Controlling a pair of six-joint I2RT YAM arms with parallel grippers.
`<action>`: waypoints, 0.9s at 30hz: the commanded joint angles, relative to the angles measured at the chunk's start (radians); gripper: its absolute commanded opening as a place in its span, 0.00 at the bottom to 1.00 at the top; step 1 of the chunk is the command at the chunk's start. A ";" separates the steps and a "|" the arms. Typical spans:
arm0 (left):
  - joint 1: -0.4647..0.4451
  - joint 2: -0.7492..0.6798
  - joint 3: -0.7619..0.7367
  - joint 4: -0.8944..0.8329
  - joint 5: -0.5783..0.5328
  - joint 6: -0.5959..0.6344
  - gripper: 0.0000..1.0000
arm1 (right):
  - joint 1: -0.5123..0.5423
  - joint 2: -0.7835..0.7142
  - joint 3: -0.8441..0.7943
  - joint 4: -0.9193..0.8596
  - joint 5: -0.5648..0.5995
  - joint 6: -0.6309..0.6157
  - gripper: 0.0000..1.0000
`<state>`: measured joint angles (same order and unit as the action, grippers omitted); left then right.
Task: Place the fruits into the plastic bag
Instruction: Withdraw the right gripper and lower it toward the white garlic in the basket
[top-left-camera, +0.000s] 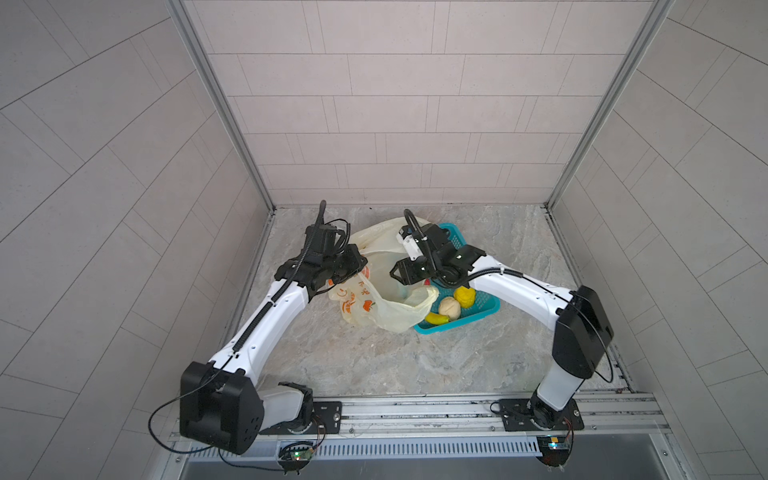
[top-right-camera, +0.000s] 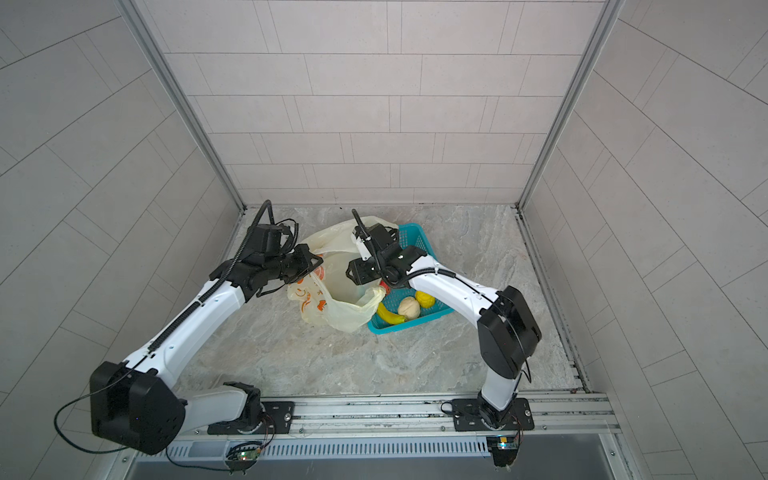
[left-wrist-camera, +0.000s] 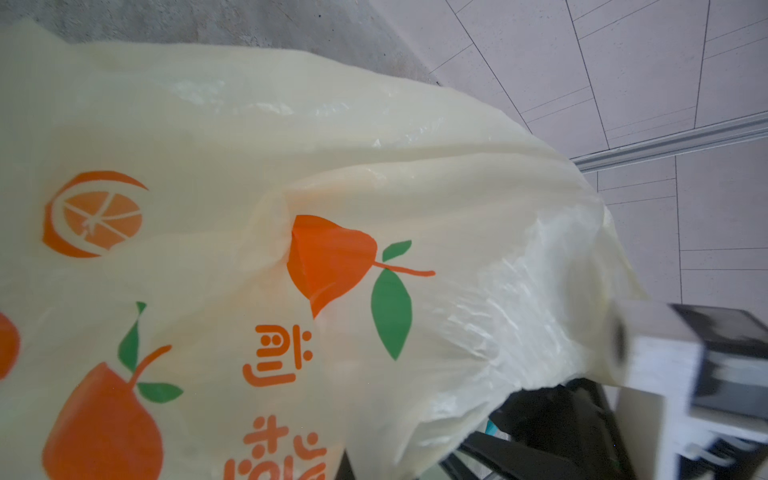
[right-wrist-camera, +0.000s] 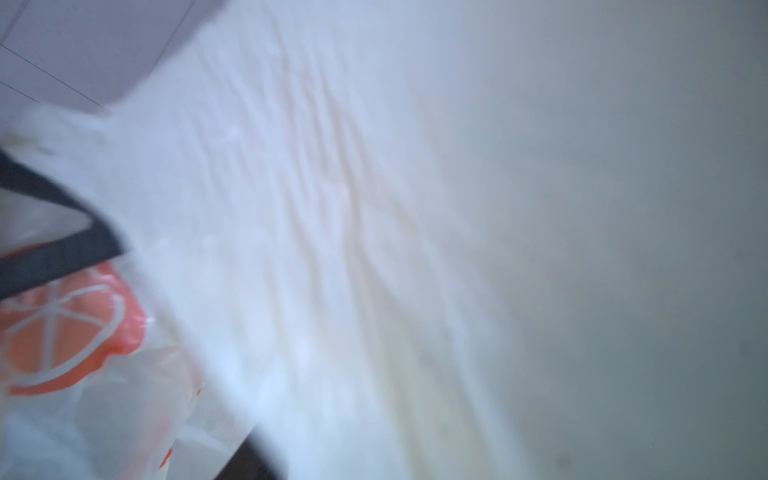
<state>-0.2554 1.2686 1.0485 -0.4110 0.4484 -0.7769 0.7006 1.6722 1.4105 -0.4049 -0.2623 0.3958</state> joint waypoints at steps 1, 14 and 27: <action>0.002 0.009 -0.007 -0.007 -0.016 0.014 0.00 | -0.020 -0.126 -0.071 0.036 0.026 -0.034 0.54; 0.005 0.015 -0.007 -0.006 -0.019 0.022 0.00 | -0.227 -0.445 -0.393 0.026 0.342 0.111 0.54; 0.005 0.009 -0.007 -0.006 -0.010 0.025 0.00 | -0.234 -0.232 -0.390 -0.100 0.290 0.168 0.54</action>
<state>-0.2550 1.2842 1.0485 -0.4156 0.4423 -0.7662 0.4652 1.4174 1.0004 -0.4545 0.0269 0.5247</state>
